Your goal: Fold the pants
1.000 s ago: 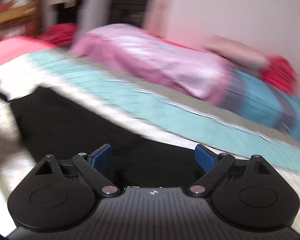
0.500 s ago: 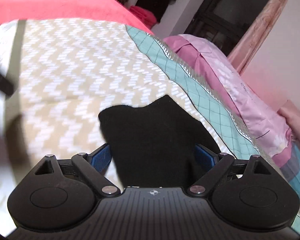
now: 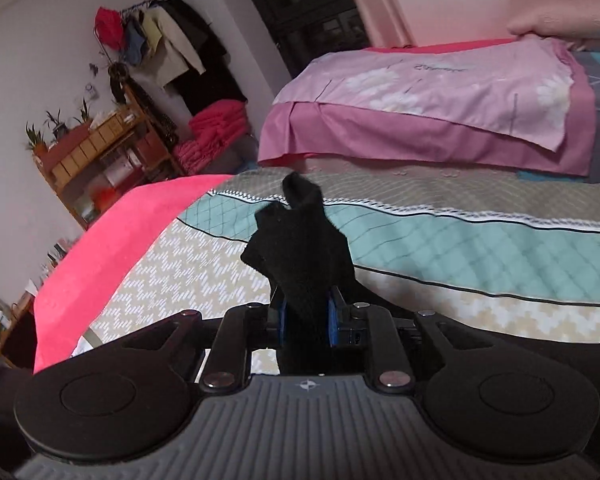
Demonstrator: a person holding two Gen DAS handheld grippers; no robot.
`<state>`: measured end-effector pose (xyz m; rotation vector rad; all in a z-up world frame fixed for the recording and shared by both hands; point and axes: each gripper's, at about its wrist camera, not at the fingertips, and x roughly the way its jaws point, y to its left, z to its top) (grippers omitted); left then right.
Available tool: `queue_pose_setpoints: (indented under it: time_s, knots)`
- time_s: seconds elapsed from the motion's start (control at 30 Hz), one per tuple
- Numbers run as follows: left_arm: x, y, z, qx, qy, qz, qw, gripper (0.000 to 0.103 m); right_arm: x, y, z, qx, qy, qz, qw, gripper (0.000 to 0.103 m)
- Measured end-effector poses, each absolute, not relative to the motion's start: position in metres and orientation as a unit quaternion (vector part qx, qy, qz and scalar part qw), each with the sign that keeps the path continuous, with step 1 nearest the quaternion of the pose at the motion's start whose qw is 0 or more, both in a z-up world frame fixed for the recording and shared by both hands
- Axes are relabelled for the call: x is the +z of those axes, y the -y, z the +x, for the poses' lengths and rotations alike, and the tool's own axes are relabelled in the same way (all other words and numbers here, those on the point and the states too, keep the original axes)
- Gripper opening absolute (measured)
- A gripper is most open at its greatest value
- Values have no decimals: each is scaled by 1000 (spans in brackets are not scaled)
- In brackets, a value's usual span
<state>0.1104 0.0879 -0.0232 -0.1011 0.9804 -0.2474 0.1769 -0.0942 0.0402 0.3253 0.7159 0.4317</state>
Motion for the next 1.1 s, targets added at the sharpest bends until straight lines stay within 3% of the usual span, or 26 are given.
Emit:
queue_pose_setpoints:
  time_s: [0.27,0.33,0.4,0.47,0.5,0.53,0.57,0.6,0.8,0.87,1.0,1.1]
  knots:
    - [-31,-8,123,-240,-500,-67,829,103,64,242,107,107,-291,200,929,21]
    - [-22,2,116,-275,-489,-48,826,103,47,285,87,55,-291,202,934,22]
    - [-14,7,109,-299,-479,-30,825,103,11,320,78,-12,-342,195,919,25]
    - [-8,10,105,-309,-474,-17,825,103,-20,347,71,-43,-391,211,895,29]
    - [-4,10,106,-309,-471,-11,826,103,-21,355,63,-30,-372,235,897,31]
    - [-2,10,106,-309,-468,-7,828,103,-16,359,58,-34,-359,244,900,43]
    - [1,10,107,-306,-465,-4,831,103,-10,358,56,-51,-343,238,907,64]
    - [2,10,110,-298,-463,-2,834,103,-5,355,54,-70,-327,226,915,71]
    - [-12,43,146,-206,-492,26,846,103,-1,329,89,-72,-322,129,935,75]
    - [-25,55,158,-187,-517,54,834,103,-22,325,105,-92,-366,88,922,68]
    - [-33,59,163,-175,-528,70,828,103,-32,365,91,-131,-364,206,899,76]
    - [-33,63,162,-177,-519,93,831,103,-34,371,88,-113,-378,219,892,87]
